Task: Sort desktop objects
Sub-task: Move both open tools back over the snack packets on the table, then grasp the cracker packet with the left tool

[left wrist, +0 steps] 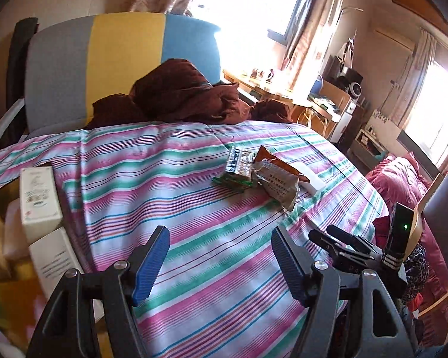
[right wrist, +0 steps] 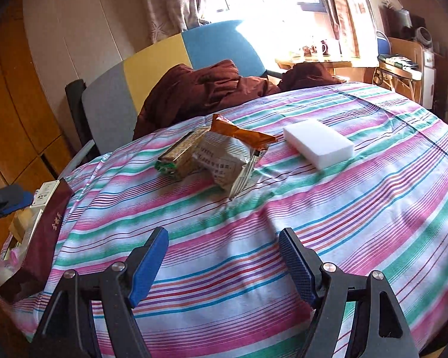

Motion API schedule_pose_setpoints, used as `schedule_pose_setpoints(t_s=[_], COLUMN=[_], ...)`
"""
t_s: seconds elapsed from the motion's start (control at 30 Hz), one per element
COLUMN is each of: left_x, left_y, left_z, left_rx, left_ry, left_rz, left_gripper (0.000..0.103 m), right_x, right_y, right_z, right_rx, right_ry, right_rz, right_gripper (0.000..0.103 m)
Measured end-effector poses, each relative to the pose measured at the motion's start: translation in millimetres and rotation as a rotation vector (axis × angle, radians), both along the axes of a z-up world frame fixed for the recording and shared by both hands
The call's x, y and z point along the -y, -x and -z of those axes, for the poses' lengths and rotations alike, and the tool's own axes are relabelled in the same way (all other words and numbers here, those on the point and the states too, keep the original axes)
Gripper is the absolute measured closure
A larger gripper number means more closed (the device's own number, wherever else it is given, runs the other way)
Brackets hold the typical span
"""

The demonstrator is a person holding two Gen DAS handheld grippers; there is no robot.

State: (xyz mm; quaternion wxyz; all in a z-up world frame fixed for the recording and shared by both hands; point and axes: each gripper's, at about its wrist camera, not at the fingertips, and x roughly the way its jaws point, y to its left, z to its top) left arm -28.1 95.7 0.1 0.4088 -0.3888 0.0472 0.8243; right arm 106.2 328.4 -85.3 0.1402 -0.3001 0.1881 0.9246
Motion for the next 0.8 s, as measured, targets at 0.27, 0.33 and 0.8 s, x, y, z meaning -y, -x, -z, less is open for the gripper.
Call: schedule_pose_setpoints(t_s=[0.27, 0.33, 0.8], left_x=[-97.3, -112.4, -184.9], left_y=[34.3, 41.4, 83.0], left_z=[30.0, 35.3, 65.3], left_rx=[-0.024, -0.026, -0.059], left_ry=[0.172, 0.195, 0.289], left_rz=[0.047, 0.062, 0.139], left_gripper=[0.032, 0.032, 0.038], right_x=[-13.2, -16.8, -20.3], right_y=[11.0, 10.4, 7.9], right_z=[22.4, 23.9, 28.1], right_rx=[-0.015, -0.036, -0.102], right_ry=[0.034, 0.055, 0.100], right_rz=[-0.001, -0.009, -0.069], right_gripper=[0.022, 0.021, 0.013])
